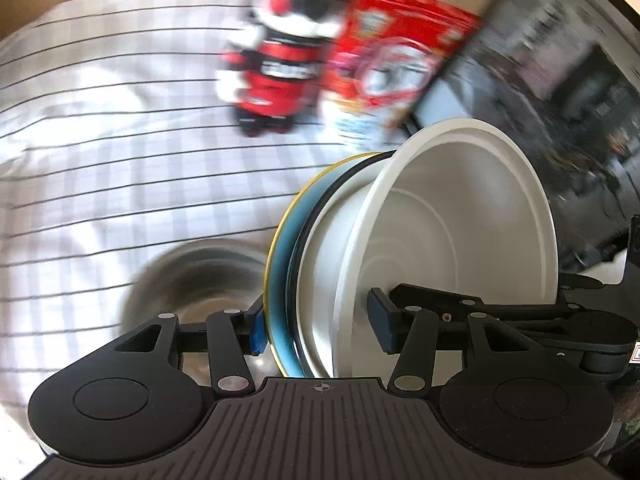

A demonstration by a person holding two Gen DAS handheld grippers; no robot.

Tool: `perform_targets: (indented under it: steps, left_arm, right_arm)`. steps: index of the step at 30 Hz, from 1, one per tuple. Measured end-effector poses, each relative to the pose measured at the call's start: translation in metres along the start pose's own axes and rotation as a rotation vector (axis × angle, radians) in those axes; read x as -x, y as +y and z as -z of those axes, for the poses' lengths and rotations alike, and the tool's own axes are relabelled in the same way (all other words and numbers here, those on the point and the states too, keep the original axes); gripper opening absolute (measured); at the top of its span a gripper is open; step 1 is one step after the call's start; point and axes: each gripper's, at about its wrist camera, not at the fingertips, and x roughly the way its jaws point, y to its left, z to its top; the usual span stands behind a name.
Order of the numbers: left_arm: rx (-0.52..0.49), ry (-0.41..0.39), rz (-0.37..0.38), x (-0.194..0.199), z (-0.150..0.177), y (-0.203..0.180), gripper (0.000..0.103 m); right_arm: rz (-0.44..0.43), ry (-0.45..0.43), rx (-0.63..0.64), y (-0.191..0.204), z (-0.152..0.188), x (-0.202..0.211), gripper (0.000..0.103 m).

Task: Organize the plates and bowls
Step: 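Lift the gripped bowl and plate stack with both grippers and turn it upright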

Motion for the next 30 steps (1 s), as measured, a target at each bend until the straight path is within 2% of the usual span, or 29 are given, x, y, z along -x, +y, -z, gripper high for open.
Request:
perform_targets:
  steps: [7,15,23,30]
  left_arm:
    - [0.148,0.032,-0.065,0.001,0.018,0.067,0.054]
    - [0.247,0.108,-0.031,-0.024,0.037,0.096,0.055]
    - [0.252,0.107,-0.019,-0.023,0.034,0.106,0.050]
    - [0.312,0.128,0.039,-0.021,0.034,0.125,0.034]
  right_arm:
    - [-0.095,0.155,0.055,0.041,-0.011,-0.067,0.052]
    - [-0.068,0.312,0.049,0.043,0.000,-0.112,0.052]
    - [-0.035,0.341,0.087,0.049,-0.001,-0.121,0.052]
    - [-0.030,0.378,0.104,0.048,-0.005,-0.123,0.047]
